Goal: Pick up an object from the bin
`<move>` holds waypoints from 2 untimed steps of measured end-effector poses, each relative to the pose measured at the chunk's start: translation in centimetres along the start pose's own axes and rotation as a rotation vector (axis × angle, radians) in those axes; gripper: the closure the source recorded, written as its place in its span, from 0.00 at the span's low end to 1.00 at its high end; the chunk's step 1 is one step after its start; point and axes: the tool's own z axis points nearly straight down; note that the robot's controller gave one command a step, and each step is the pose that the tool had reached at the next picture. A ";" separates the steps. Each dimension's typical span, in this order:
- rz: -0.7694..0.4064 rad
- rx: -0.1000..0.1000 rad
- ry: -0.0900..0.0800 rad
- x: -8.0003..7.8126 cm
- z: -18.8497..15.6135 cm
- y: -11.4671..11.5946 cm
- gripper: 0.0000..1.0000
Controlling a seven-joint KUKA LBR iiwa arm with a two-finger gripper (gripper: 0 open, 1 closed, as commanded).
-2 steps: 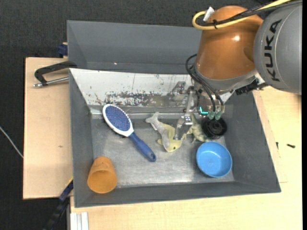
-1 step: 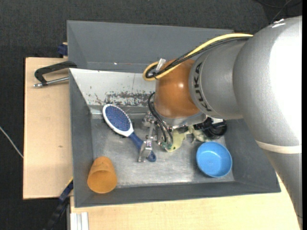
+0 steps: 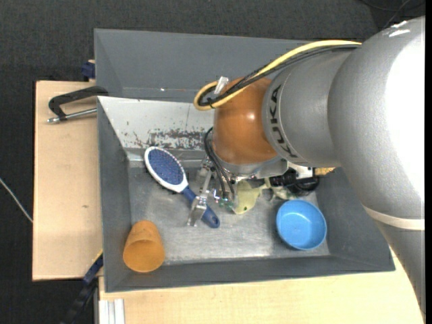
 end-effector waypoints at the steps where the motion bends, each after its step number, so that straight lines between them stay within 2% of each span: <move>1: 0.222 0.002 0.002 0.2 0.1 1.3 0.00; 2: 0.356 0.001 0.002 0.8 2.9 0.0 0.00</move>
Offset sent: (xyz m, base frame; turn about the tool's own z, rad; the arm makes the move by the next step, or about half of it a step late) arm 0.0009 0.0112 -0.0019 0.2242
